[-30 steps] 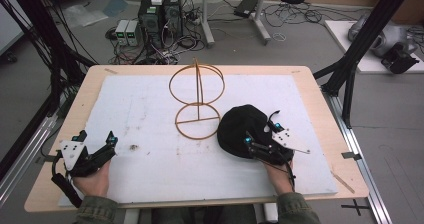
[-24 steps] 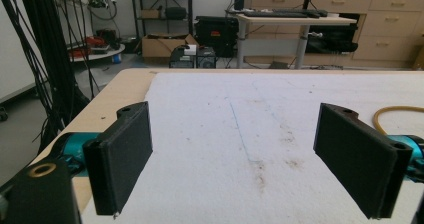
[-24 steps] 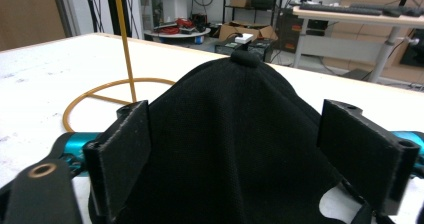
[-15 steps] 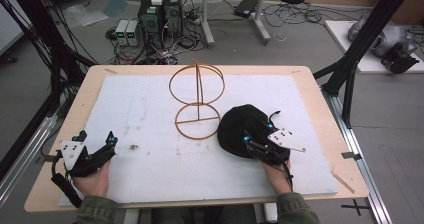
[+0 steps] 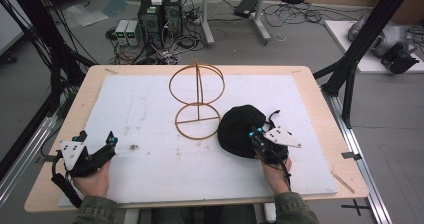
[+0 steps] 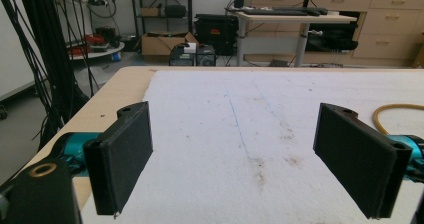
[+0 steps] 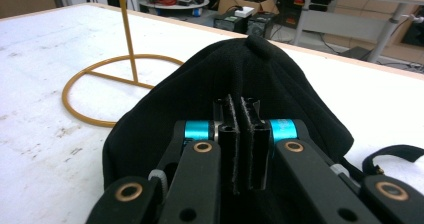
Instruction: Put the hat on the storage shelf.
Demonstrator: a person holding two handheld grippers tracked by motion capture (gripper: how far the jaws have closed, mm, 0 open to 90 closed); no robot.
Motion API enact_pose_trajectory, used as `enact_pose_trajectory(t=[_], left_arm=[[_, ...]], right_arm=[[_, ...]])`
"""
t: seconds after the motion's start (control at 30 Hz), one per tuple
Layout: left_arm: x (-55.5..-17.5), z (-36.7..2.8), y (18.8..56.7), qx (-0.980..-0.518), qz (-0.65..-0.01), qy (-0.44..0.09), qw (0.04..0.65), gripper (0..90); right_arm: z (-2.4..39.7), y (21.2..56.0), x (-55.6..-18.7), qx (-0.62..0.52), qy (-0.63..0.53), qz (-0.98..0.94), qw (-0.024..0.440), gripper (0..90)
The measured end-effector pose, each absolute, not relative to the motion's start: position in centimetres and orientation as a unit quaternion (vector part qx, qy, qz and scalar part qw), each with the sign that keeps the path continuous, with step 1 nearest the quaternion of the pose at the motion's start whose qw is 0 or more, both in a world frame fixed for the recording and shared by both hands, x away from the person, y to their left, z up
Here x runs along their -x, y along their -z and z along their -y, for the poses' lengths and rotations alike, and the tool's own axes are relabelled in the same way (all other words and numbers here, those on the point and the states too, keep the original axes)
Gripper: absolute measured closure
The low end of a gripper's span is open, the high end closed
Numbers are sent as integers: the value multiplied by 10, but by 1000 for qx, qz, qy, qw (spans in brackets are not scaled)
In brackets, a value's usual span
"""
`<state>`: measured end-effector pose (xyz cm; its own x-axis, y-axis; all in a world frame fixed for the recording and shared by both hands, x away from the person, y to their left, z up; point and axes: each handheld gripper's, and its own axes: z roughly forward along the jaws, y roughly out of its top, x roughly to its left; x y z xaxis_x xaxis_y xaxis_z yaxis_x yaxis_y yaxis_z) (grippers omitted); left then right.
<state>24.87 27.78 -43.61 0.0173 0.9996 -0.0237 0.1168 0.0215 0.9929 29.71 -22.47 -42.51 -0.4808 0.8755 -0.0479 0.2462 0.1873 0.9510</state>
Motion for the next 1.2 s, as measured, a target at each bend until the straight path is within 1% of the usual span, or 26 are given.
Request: enact_pose_trajectory(t=[0.27,0.43,0.67,1.03,1.2], left_arm=[[-248,-279,436,-525,-530,-461,481,162],[-249,-278,436,-525,-532,-461,479,162],[-249,-278,436,-528,-532,-460,477,163],[-251,-276,436,-532,-529,-458,477,164],[-252,-276,437,-533,-528,-458,477,165]], right_arm=[[226,425,-297,-404,-499,-700,313,877],[226,423,-295,-408,-503,-689,324,877],[230,417,-292,-411,-519,-675,326,877],[240,400,-289,-410,-552,-639,344,878],[243,397,-287,-399,-570,-628,348,878]])
